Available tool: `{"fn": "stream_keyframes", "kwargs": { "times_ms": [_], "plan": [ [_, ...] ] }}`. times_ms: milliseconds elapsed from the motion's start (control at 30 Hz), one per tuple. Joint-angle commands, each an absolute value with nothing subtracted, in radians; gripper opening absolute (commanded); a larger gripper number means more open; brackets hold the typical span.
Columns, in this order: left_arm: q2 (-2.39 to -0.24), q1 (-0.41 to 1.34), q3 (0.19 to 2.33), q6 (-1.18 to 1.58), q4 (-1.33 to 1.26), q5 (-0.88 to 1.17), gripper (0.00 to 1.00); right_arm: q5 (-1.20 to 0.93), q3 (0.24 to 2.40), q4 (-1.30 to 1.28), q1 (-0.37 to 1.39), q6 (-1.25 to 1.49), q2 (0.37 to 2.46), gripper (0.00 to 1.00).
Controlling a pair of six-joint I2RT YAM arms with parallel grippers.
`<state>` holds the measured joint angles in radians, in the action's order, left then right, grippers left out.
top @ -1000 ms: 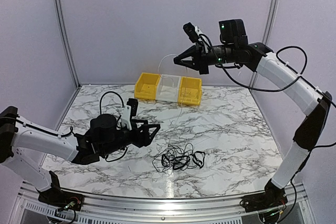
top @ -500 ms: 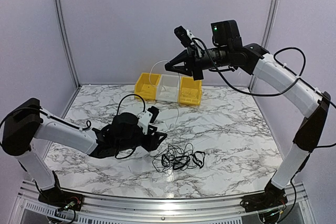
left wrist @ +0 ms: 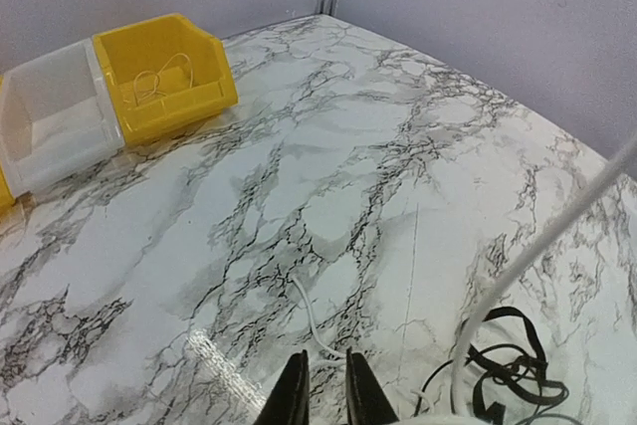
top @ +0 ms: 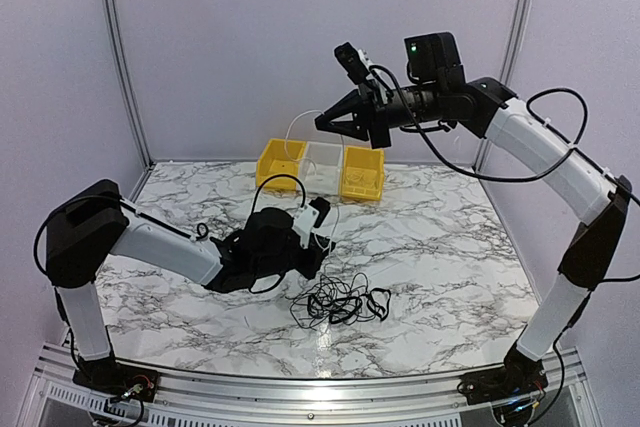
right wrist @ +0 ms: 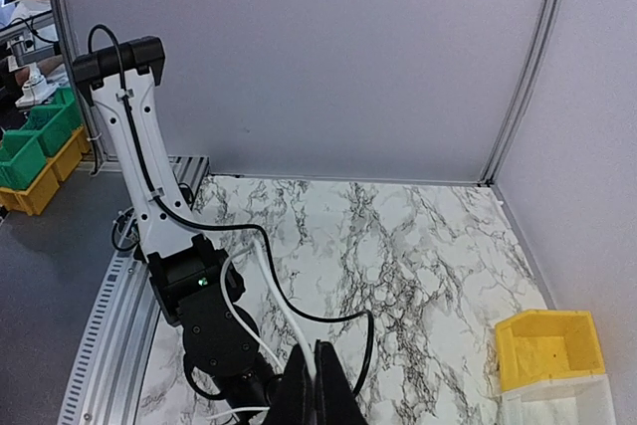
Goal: Untangle the cables
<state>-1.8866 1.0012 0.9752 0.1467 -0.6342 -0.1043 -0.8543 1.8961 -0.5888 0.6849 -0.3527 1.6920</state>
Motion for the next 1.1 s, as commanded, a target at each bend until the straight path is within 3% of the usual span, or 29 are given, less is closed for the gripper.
{"fn": "stream_keyframes", "kwargs": {
  "times_ms": [0,300,833,900,1000,1067],
  "plan": [
    [-1.904,0.997,0.997,0.176,-0.685,-0.093,0.01,-0.819,2.006,-0.635,0.69,-0.398,1.669,0.0],
    [-1.85,1.001,0.812,0.328,-0.72,-0.083,0.0,-0.777,2.278,-0.62,0.524,-0.384,1.693,0.0],
    [-1.7,1.033,0.664,0.439,-0.746,-0.106,0.01,-0.575,2.136,-0.457,0.467,-0.398,1.747,0.0],
    [-1.688,1.034,0.651,0.499,-0.741,-0.101,0.05,-0.554,2.107,-0.432,0.458,-0.404,1.759,0.0],
    [-1.68,1.049,0.634,0.585,-0.723,-0.138,0.3,-0.529,2.048,-0.386,0.441,-0.407,1.782,0.0],
    [-1.659,1.075,0.61,0.601,-0.711,-0.217,0.39,-0.514,2.022,-0.361,0.427,-0.406,1.799,0.0]
  ]
}}
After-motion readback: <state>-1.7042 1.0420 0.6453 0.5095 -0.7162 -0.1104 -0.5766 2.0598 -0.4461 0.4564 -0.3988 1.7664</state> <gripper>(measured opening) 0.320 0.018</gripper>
